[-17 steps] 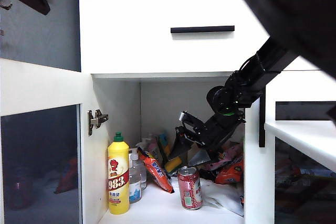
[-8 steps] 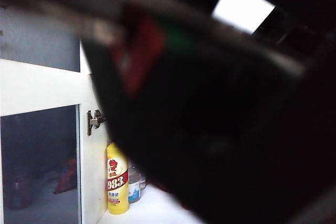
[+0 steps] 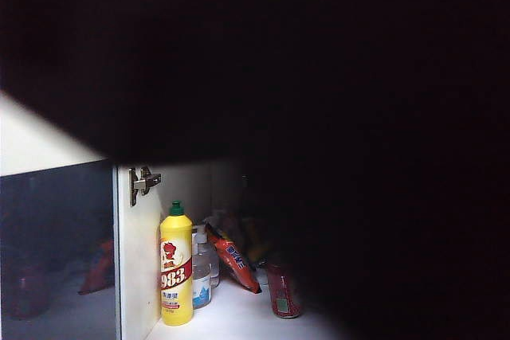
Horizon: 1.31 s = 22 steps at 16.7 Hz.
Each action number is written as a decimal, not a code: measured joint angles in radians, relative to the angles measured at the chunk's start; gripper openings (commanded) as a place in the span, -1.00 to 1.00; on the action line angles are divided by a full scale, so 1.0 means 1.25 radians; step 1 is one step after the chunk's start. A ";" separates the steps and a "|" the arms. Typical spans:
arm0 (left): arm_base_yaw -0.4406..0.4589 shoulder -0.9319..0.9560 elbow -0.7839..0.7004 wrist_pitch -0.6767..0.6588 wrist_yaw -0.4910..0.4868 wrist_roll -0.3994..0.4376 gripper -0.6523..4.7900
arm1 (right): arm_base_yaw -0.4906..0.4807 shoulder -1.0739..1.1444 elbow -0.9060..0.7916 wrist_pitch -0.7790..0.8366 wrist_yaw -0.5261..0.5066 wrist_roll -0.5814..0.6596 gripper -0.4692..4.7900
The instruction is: Open the left door of the white cabinet, pick up a can of beverage from the table on the right, place it inside the cabinet, and finally close the cabinet door.
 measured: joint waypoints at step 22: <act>0.000 0.000 0.000 -0.010 -0.023 0.024 0.99 | 0.017 -0.324 -0.669 0.714 0.091 -0.054 -0.26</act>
